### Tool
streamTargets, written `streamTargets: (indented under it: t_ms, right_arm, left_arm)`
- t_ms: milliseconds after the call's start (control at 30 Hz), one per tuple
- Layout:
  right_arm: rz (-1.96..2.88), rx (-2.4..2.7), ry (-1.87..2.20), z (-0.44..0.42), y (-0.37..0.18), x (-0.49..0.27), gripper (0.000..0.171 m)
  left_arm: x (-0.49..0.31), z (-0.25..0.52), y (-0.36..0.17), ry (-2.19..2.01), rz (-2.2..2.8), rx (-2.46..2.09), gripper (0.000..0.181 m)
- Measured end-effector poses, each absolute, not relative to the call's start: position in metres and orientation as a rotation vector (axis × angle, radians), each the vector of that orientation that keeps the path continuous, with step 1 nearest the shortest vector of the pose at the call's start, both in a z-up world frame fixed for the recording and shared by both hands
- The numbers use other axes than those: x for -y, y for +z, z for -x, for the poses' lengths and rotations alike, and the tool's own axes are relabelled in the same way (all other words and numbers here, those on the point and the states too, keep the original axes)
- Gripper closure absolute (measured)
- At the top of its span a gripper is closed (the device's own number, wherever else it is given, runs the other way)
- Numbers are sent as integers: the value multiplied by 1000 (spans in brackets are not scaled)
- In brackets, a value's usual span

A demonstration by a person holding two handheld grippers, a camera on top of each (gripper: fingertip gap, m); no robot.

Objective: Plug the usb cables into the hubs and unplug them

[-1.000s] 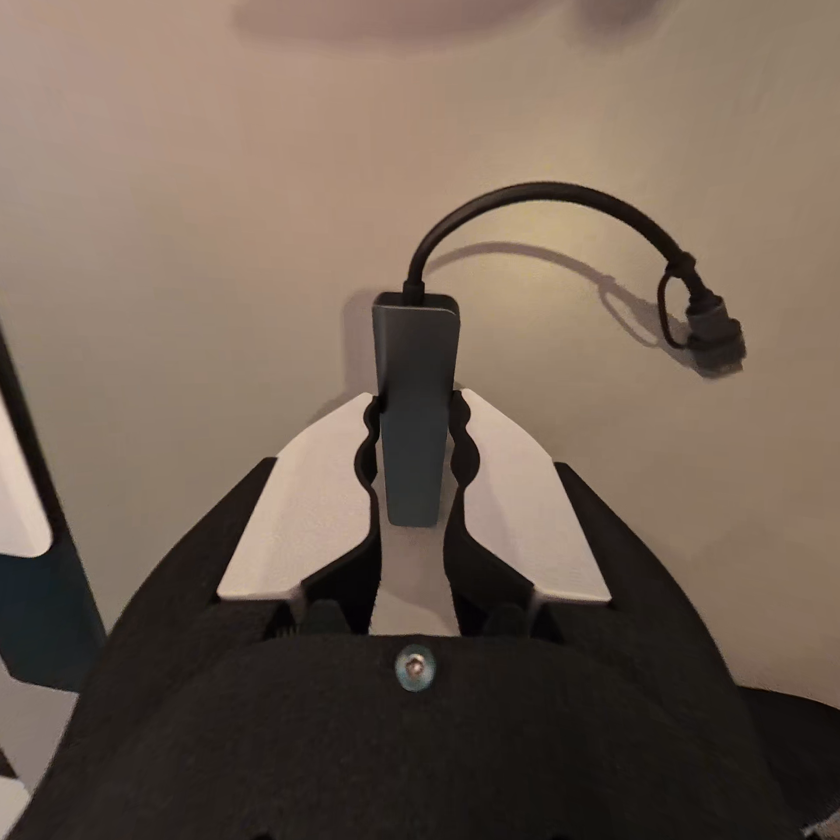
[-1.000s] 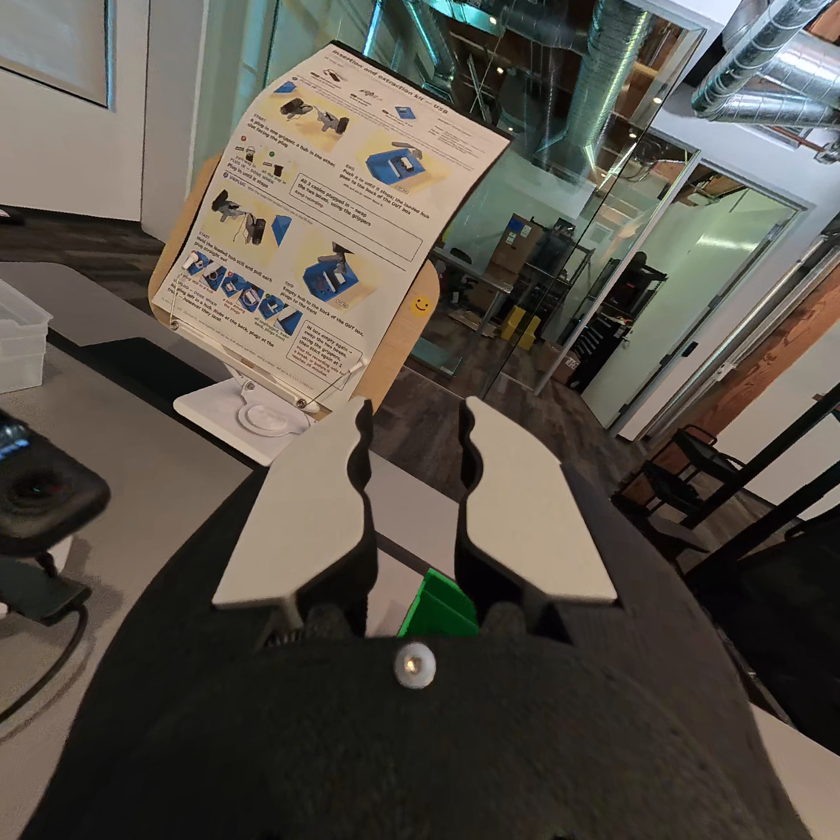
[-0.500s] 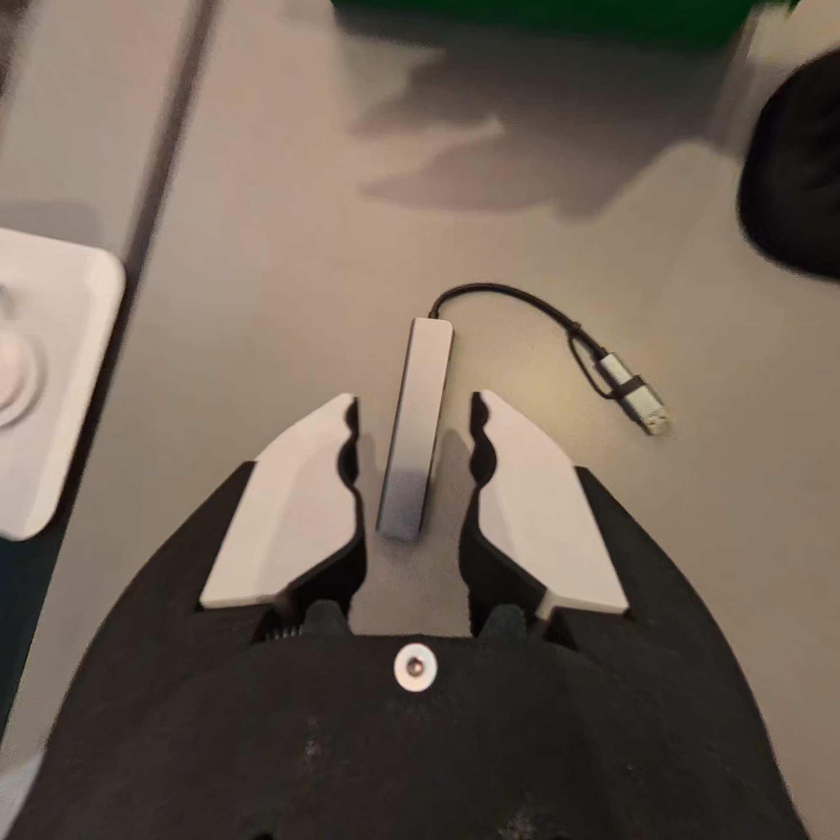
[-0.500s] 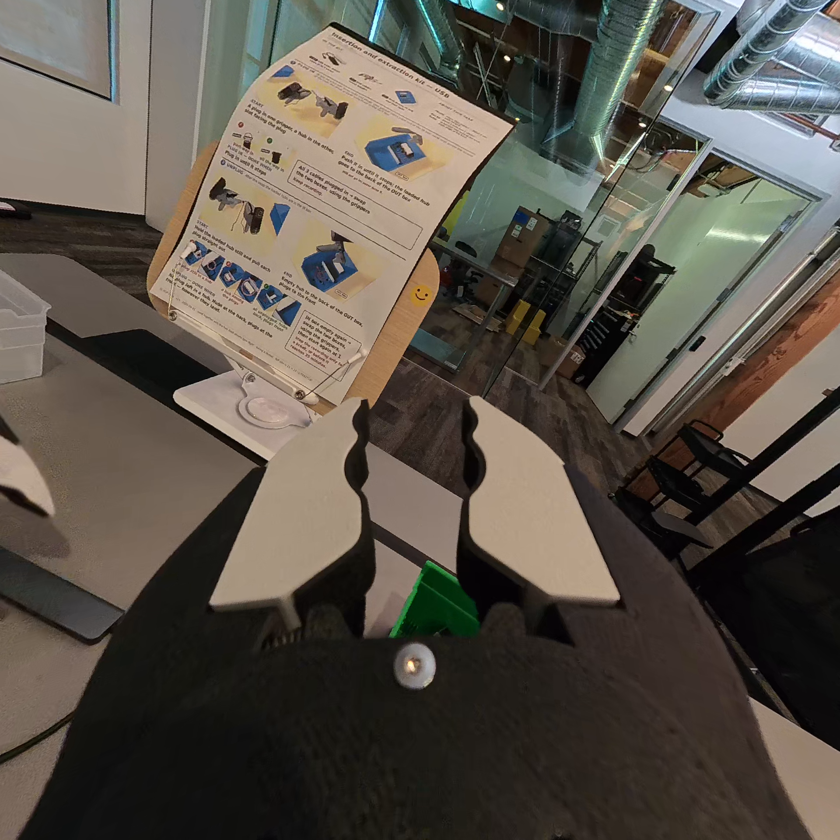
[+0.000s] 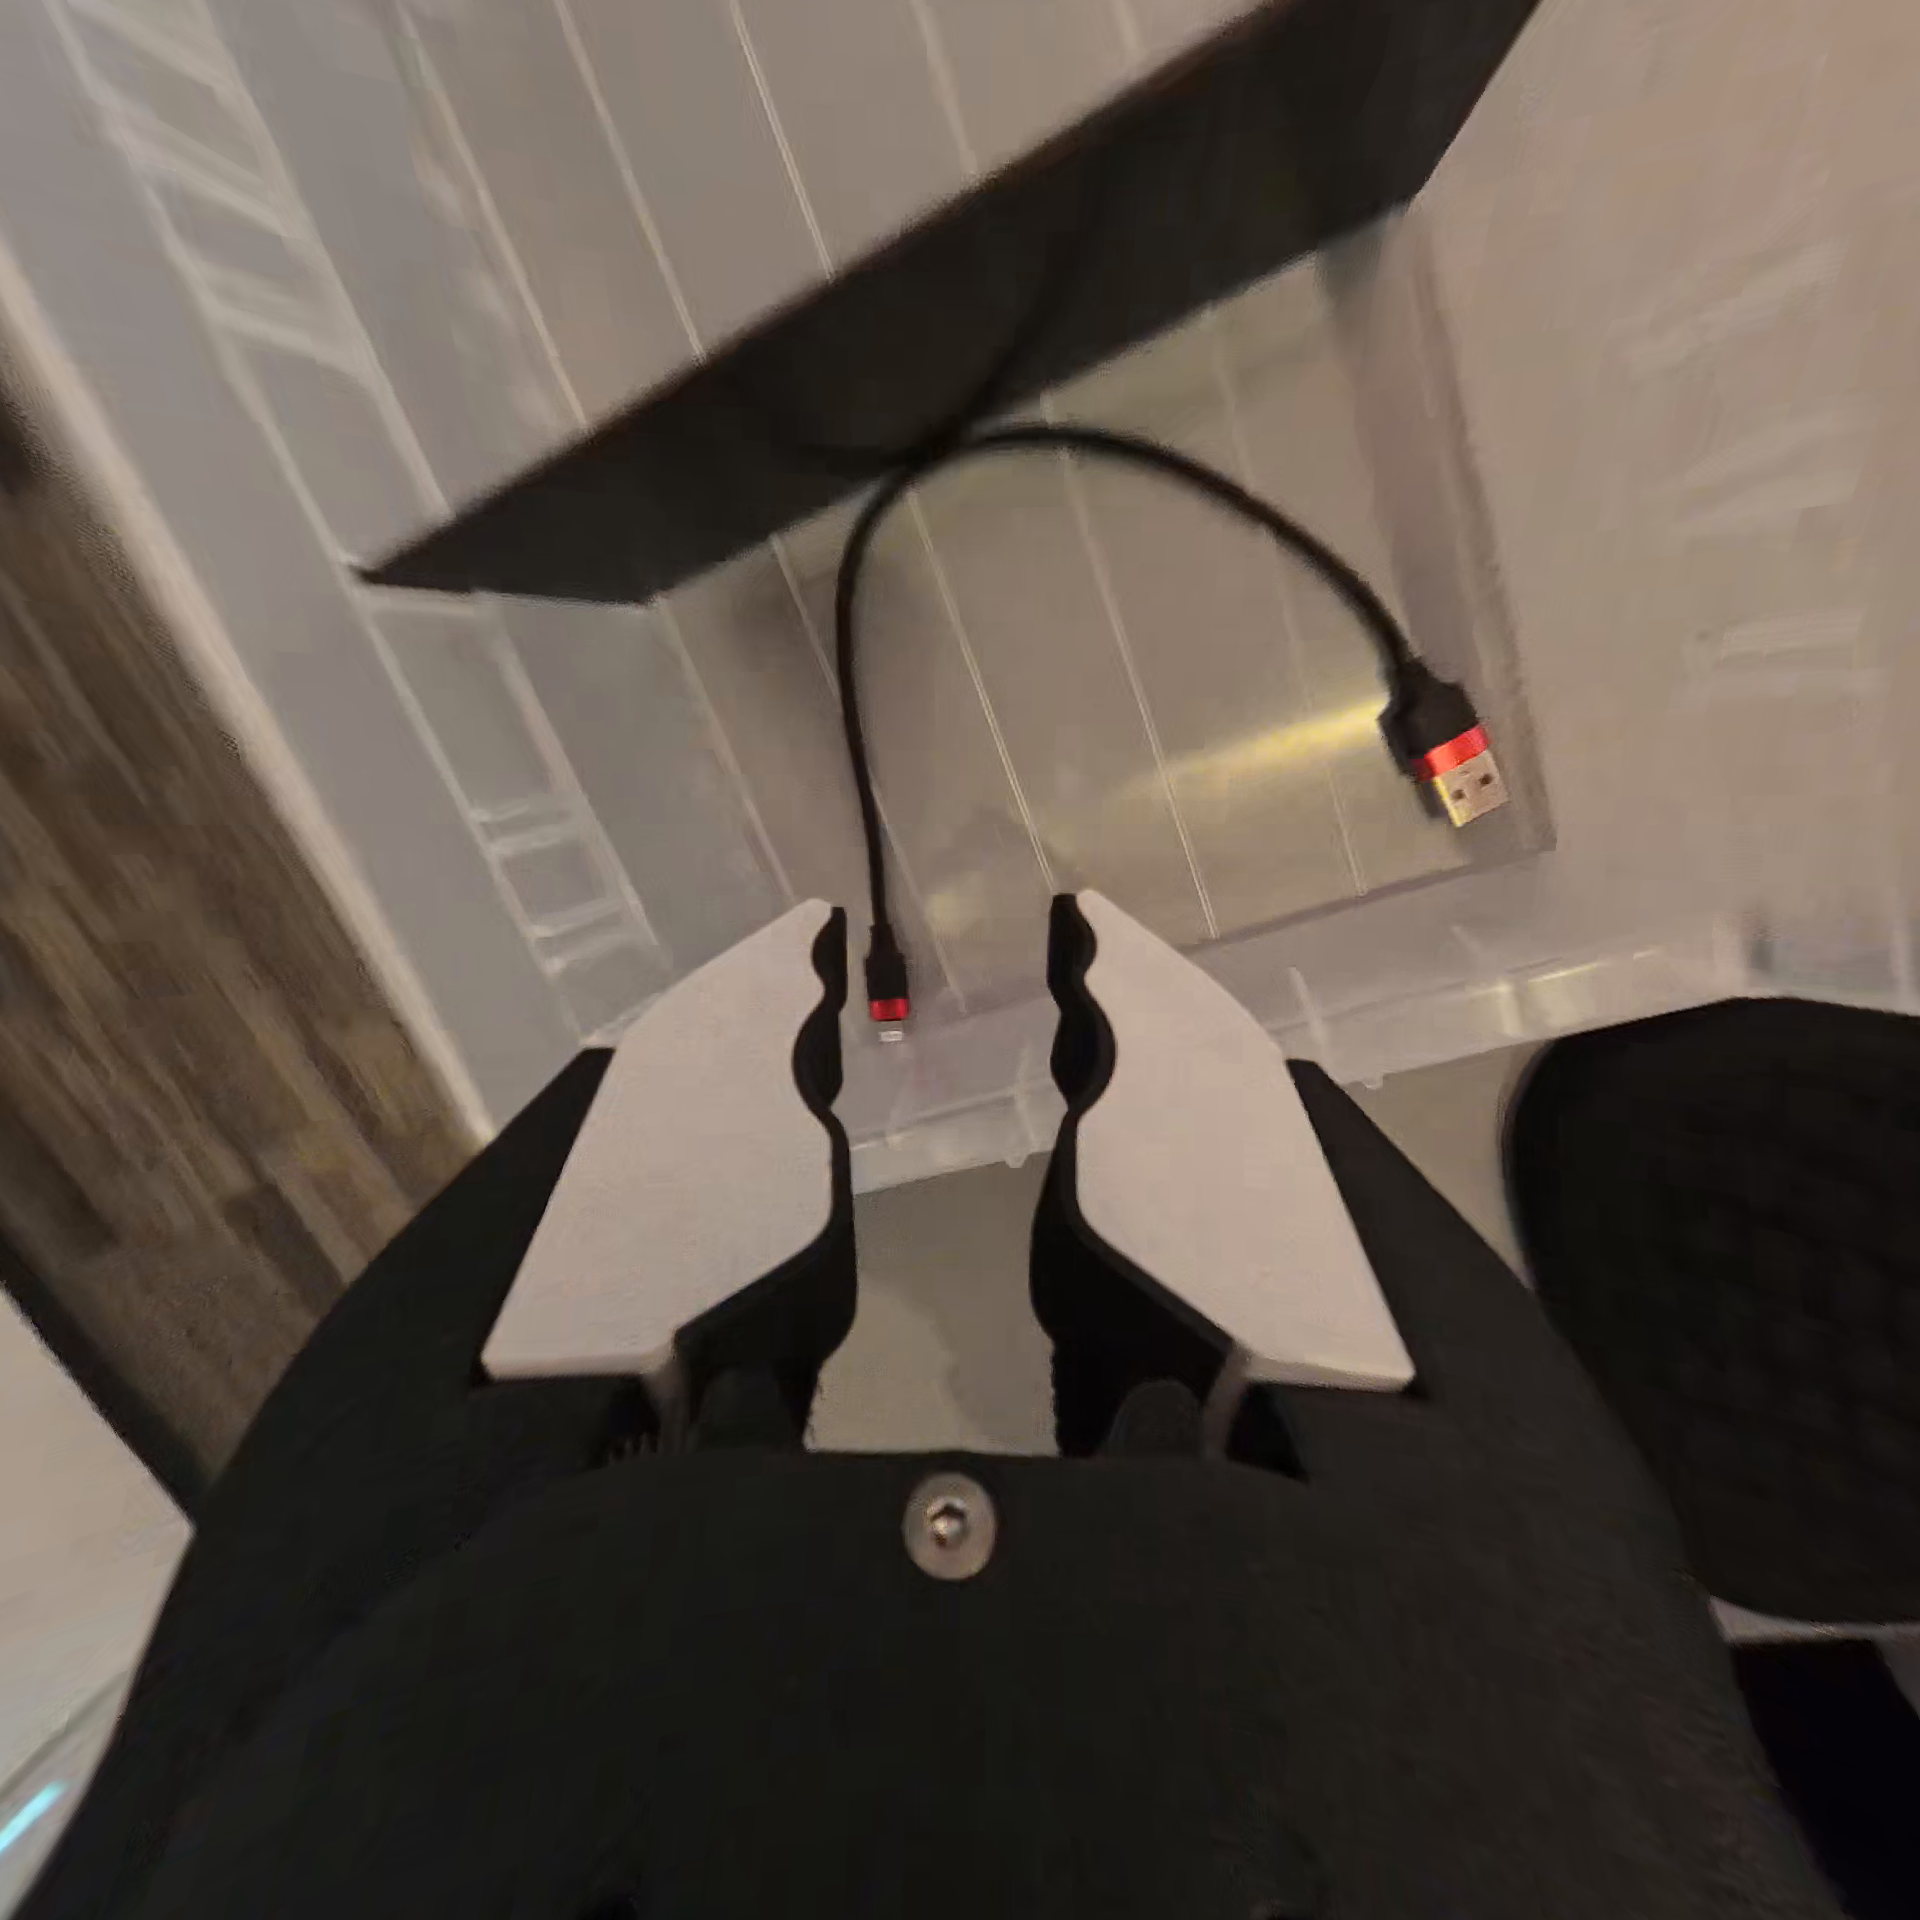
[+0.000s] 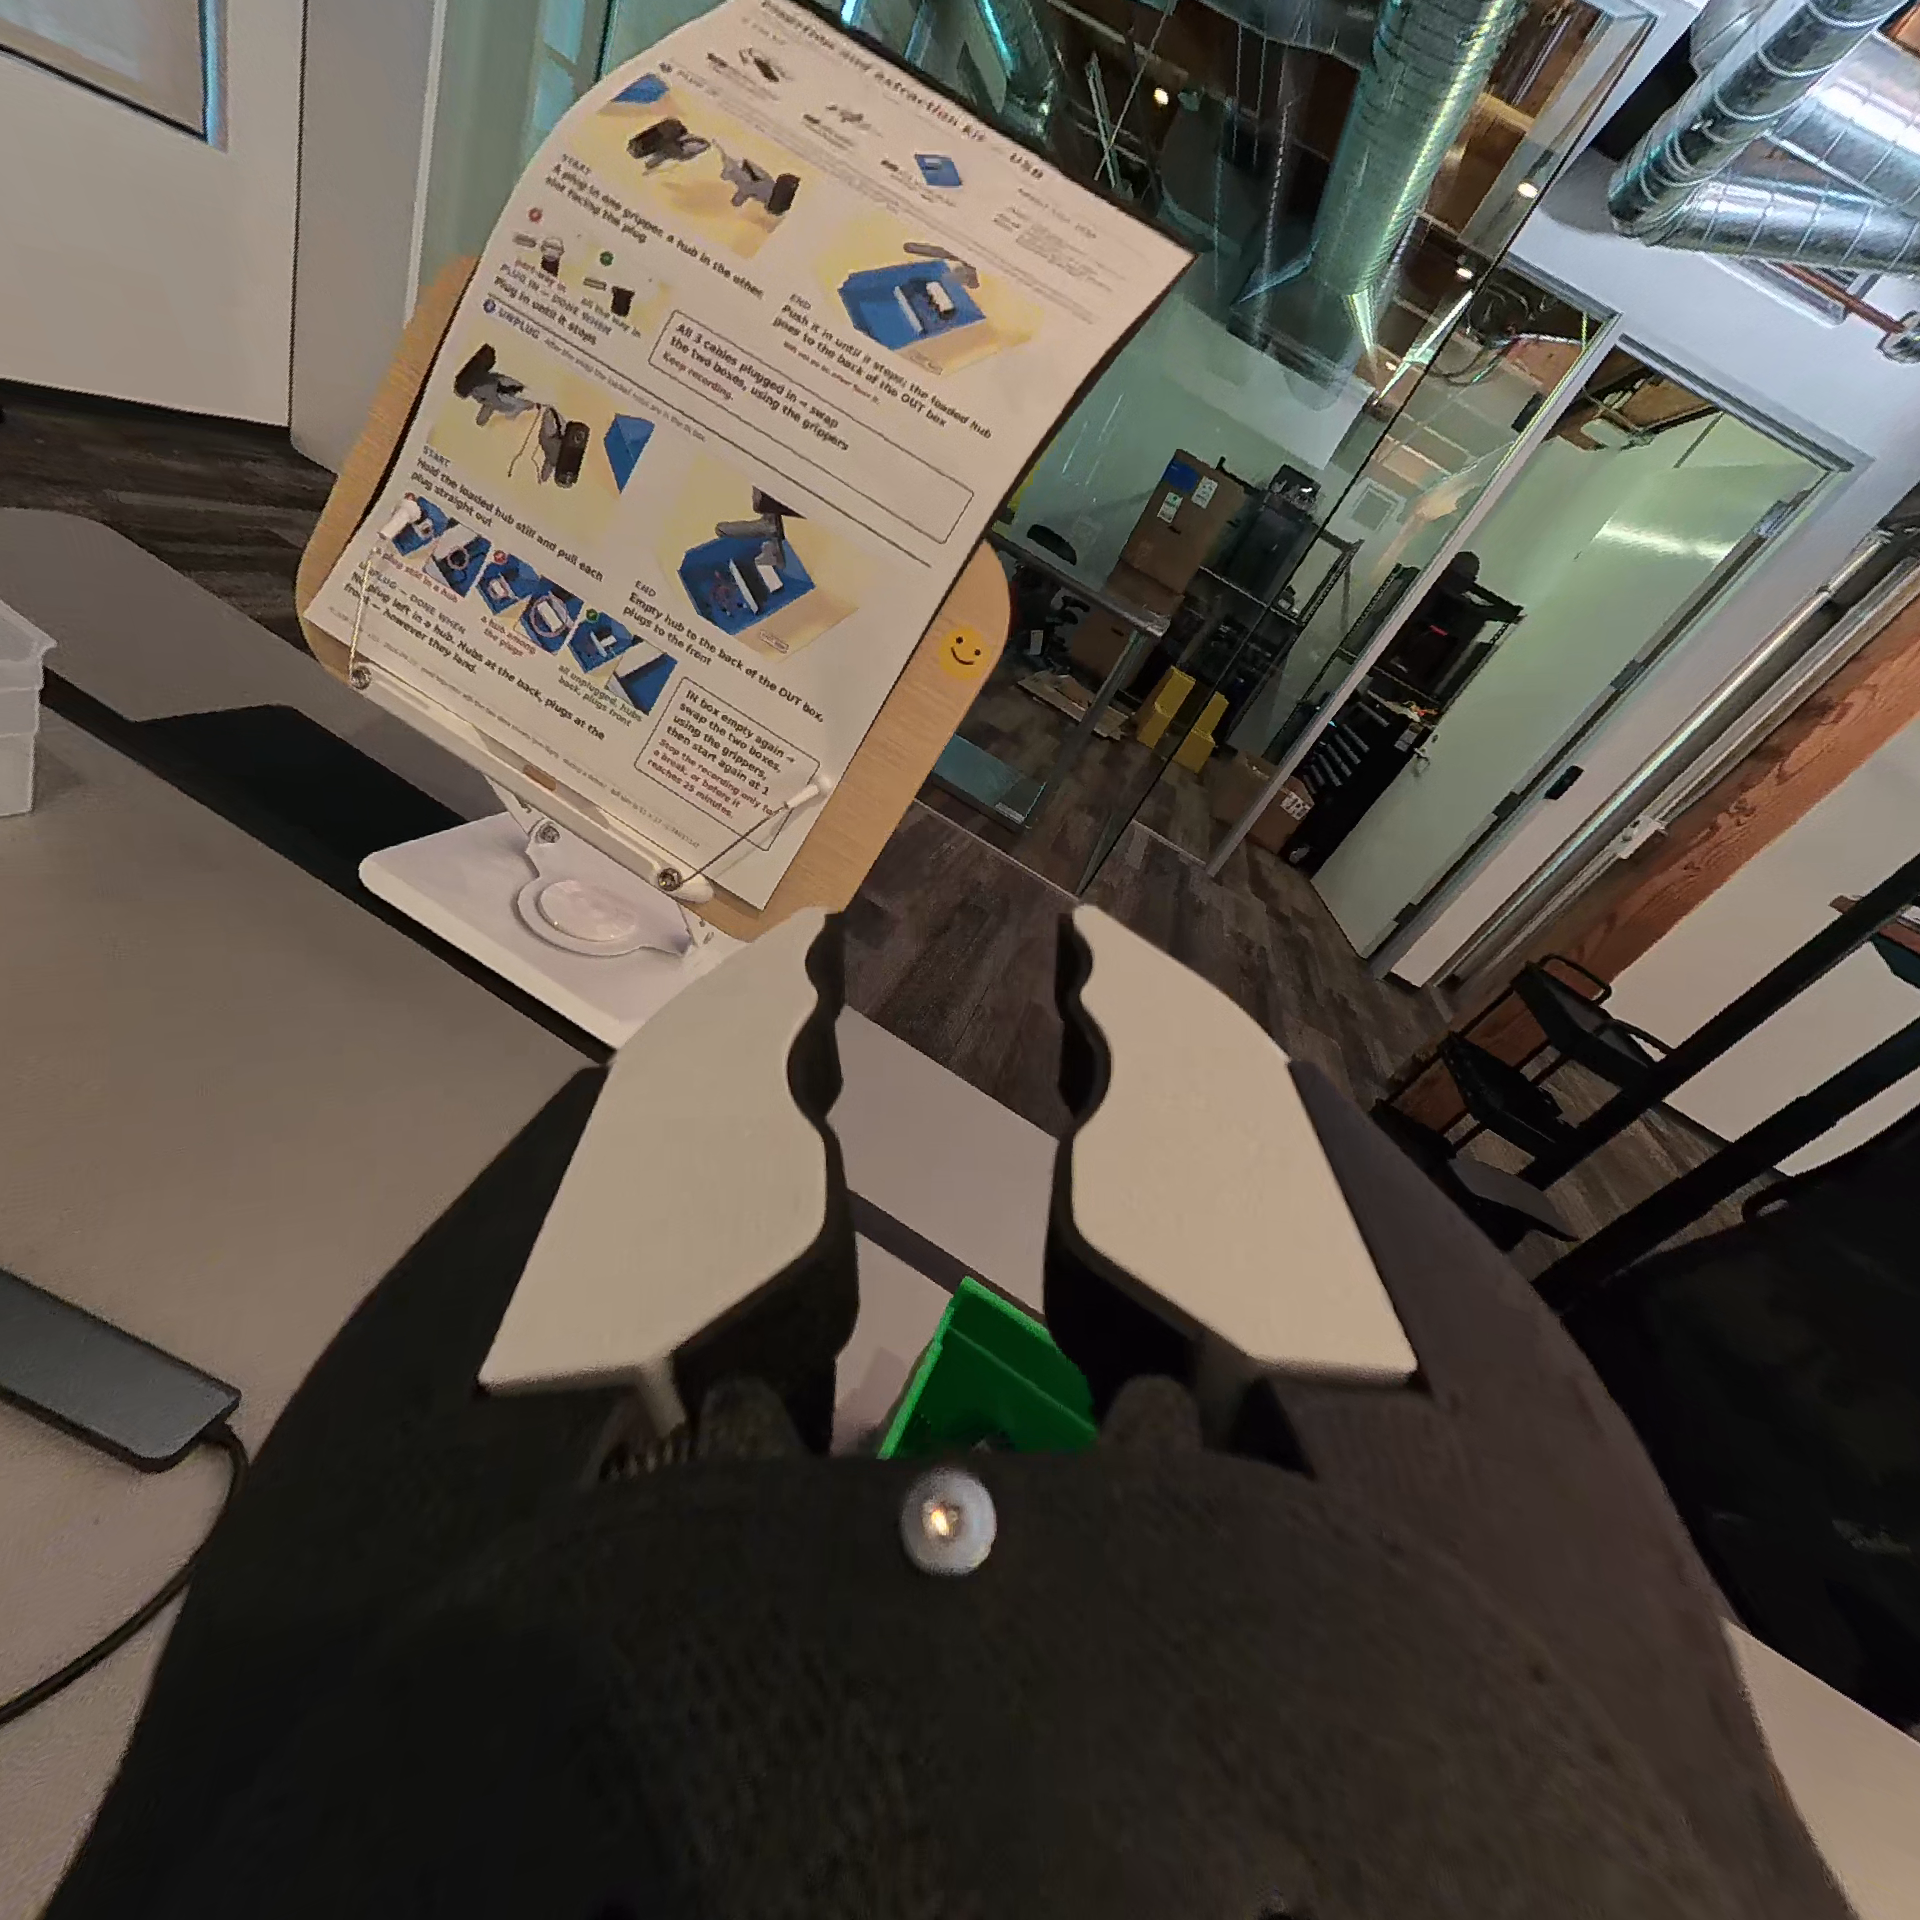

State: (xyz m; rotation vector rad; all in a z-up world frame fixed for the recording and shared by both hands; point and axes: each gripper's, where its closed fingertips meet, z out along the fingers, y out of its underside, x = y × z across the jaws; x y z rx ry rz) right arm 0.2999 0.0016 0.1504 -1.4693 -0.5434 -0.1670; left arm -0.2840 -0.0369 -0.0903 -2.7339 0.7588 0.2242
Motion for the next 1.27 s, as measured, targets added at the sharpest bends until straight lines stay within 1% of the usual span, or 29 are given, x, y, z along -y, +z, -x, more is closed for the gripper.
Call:
streamTargets:
  t_ms: [33,200,233,300,333,467,500,600,667,733,800,867,1000,1167,1267]
  right_arm:
    - [1479,553,-183,-299,148,-3,131]
    - [1496,599,-247,-292,142,-7,130]
    - [1495,602,-253,-291,142,-8,130]
    - [1493,613,-252,-288,142,-8,130]
    - [1495,621,-249,-286,141,-8,130]
    - [1510,649,-267,-283,136,-11,130]
    - [1515,660,-271,-282,134,-12,130]
    - [1524,686,-287,-281,130,-13,130]
    - [1527,698,-295,-281,129,-13,130]
    - [1525,707,-298,-280,129,-12,130]
    - [1515,714,-289,-276,130,-11,131]
    - [1506,726,-280,-272,130,-10,130]
    - [1482,756,-276,-259,131,-11,130]
    - [1445,828,-272,-234,131,-7,130]
    - [1396,901,-189,-205,130,0,130]
  left_arm:
    - [36,286,-100,185,2779,-744,144]
    - [27,311,-135,317,2911,-796,140]
    - [24,311,-139,326,2913,-809,148]
    - [22,312,-146,334,2936,-836,146]
    - [22,312,-148,333,2959,-843,152]
    - [22,312,-150,245,3031,-822,153]
    - [23,310,-151,208,3055,-823,156]
    - [26,304,-153,109,3073,-905,175]
    - [24,307,-152,170,3053,-981,179]
    - [23,316,-146,362,3026,-1022,179]
    - [23,318,-129,498,2969,-1050,179]
    - [25,316,-100,592,2926,-1036,179]
    - [29,301,-18,811,2745,-1060,179]
    - [40,247,85,906,2471,-1061,180]
    - [54,204,132,951,2289,-1107,180]
